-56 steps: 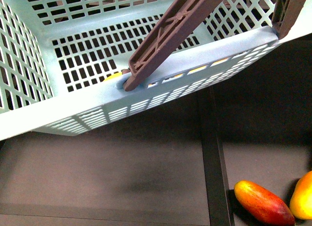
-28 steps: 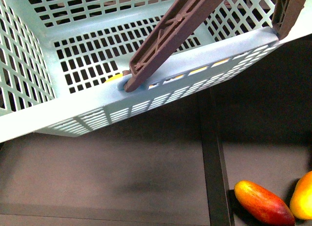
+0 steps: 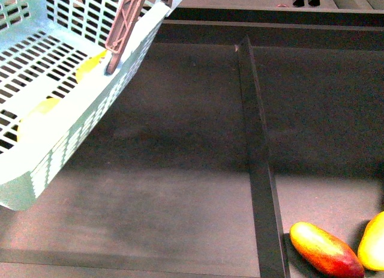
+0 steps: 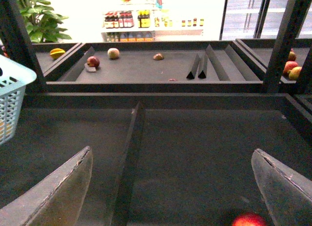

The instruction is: Pick lemon and mango into basket

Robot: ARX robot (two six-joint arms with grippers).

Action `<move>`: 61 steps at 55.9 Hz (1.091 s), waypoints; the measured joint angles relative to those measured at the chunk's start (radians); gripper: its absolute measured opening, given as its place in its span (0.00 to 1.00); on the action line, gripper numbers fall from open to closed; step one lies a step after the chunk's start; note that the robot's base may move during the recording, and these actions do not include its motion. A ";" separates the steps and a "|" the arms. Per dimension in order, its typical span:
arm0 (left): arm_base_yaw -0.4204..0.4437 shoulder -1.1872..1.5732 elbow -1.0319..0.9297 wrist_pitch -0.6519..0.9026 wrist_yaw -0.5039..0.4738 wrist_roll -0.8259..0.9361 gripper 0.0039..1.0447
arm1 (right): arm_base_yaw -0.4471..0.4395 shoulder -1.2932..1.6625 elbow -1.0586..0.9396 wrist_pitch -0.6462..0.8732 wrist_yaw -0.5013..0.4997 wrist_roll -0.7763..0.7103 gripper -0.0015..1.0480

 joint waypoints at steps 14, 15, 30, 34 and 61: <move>0.099 0.168 0.021 0.051 0.129 -0.123 0.04 | 0.000 0.000 0.000 0.000 0.001 0.000 0.92; 0.105 0.185 0.026 0.055 0.140 -0.132 0.04 | 0.000 0.000 0.000 0.000 0.001 0.000 0.92; 0.174 0.344 0.050 0.148 0.221 -0.166 0.04 | 0.000 0.000 0.000 0.000 0.001 0.000 0.92; 0.183 0.373 0.050 0.164 0.237 -0.166 0.04 | 0.000 0.000 0.000 0.000 0.000 0.000 0.92; 0.169 0.444 -0.016 0.259 0.303 -0.284 0.04 | 0.000 0.000 0.000 0.000 0.000 0.000 0.92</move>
